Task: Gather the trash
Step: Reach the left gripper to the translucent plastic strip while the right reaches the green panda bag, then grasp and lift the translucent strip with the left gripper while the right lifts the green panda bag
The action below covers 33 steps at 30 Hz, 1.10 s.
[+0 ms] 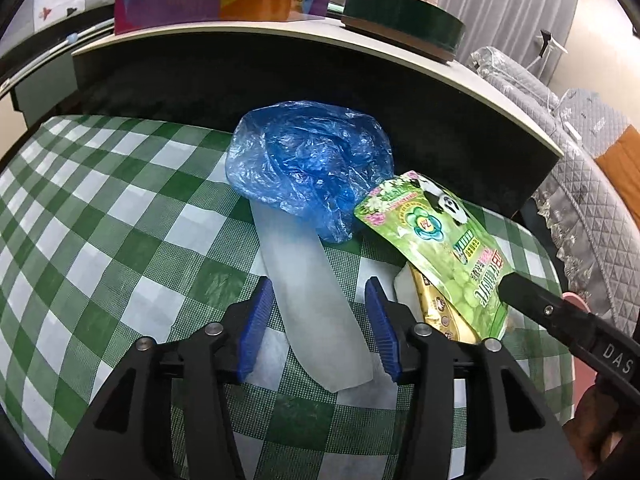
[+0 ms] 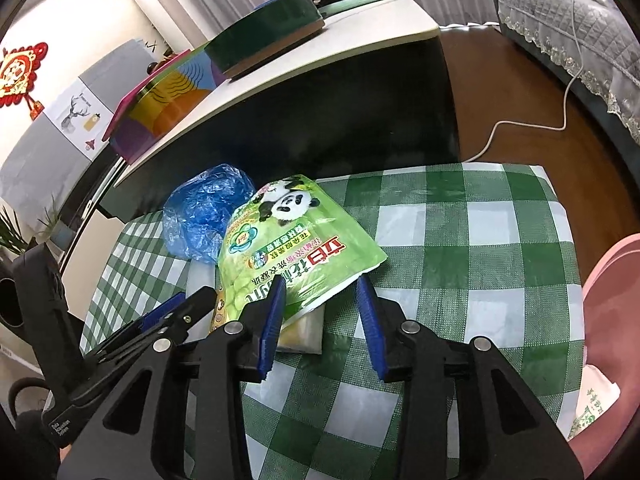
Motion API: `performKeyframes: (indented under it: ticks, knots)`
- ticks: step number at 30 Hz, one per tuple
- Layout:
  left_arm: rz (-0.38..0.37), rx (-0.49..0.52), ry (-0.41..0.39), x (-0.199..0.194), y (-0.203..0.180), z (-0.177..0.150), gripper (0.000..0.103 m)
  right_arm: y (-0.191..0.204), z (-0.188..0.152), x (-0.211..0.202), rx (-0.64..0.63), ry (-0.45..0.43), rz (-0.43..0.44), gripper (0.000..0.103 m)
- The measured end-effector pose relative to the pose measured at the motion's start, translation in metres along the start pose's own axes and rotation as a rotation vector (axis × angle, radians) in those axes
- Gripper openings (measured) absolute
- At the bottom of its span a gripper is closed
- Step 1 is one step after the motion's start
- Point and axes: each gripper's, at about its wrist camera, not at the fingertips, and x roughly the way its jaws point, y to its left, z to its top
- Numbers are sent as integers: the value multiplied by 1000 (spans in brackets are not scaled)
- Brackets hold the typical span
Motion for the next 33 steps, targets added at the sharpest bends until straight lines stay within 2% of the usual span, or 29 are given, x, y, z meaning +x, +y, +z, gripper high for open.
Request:
performKeyframes:
  ticks: [2, 3, 7, 12, 14, 16, 17, 18, 19, 24, 28, 31, 33]
  knots:
    - [5, 5, -1, 0, -1, 0, 40, 4, 0, -1, -13, -4, 0, 33]
    - [13, 1, -2, -1, 0, -1, 31, 5, 0, -2, -22, -7, -2, 27]
    - [19, 1, -33, -8, 4, -2, 12, 16, 0, -7, -73, -21, -7, 6]
    - [9, 13, -54, -20, 5, -3, 10, 23, 0, -20, -104, -46, -12, 2]
    - [4, 12, -56, -25, 6, -5, 9, 24, -1, -22, -94, -41, -11, 4]
    - [0, 10, -53, -27, 9, -7, 10, 20, -2, -22, -56, -29, -18, 12]
    - [-4, 7, -49, -27, 11, -8, 10, 15, -2, -22, -24, -21, -15, 26]
    - [-4, 5, -43, -27, 13, -9, 10, 12, -3, -22, -2, -22, -13, 43]
    - [-3, 5, -42, -27, 14, -10, 10, 11, -3, -22, 9, -23, -14, 48]
    - [-8, -5, -39, -27, 19, -11, 10, 4, -2, -12, 63, -4, 7, 48]
    - [-9, 5, -30, -22, 17, -10, 14, 2, 0, 3, 84, 22, 24, 48]
    - [-4, 9, -22, -20, 18, -11, 25, -2, 2, 14, 118, 42, 52, 48]
    - [-8, 5, -7, -16, 19, -11, 26, -4, 4, 19, 132, 46, 69, 48]
